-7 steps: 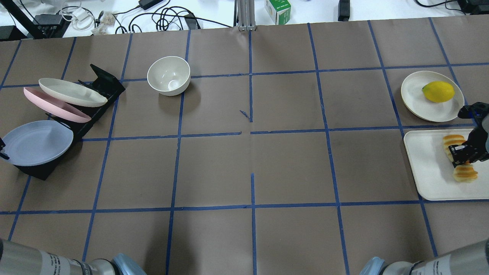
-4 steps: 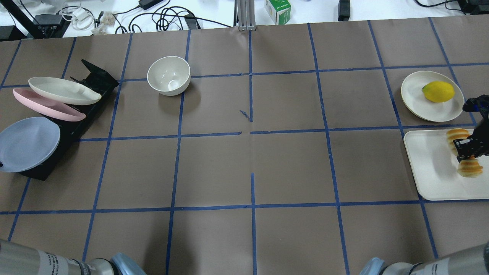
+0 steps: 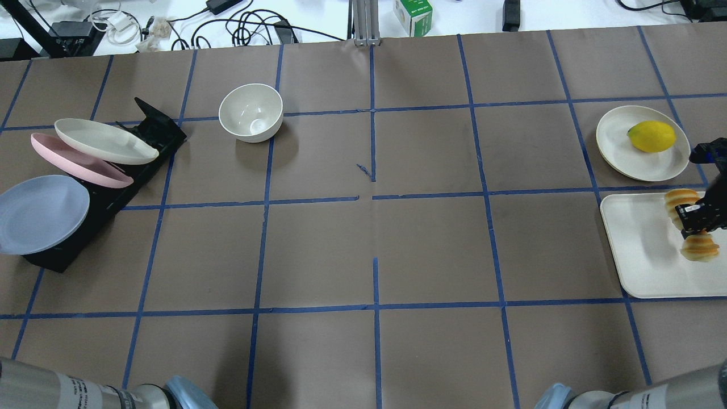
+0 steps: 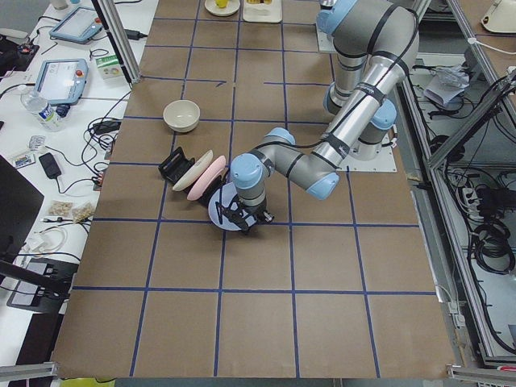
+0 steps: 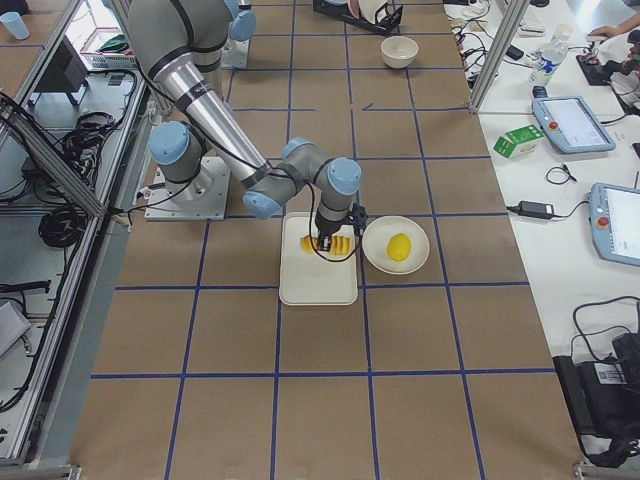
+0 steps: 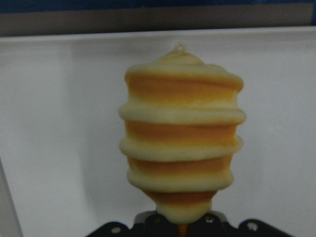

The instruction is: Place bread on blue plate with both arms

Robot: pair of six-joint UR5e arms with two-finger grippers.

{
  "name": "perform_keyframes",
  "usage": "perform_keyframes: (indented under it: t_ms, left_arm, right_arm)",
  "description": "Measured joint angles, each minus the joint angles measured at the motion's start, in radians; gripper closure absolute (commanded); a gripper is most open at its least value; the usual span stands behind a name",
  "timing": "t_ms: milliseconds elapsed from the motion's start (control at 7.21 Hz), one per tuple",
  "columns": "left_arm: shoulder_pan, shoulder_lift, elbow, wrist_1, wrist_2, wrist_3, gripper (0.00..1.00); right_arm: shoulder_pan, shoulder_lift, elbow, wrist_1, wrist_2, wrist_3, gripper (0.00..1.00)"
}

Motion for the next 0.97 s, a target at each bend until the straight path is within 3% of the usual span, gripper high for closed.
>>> perform_keyframes:
  t_ms: [693,970]
  left_arm:
    - [-0.006,0.049,0.015,-0.070,0.012,-0.007,1.00]
    - [0.002,0.098,0.046,-0.153,0.073,0.003,1.00]
  right_arm:
    - [0.001,0.000,-0.005,0.000,0.005,0.000,1.00]
    - [0.002,0.000,-0.006,0.000,0.007,-0.001,1.00]
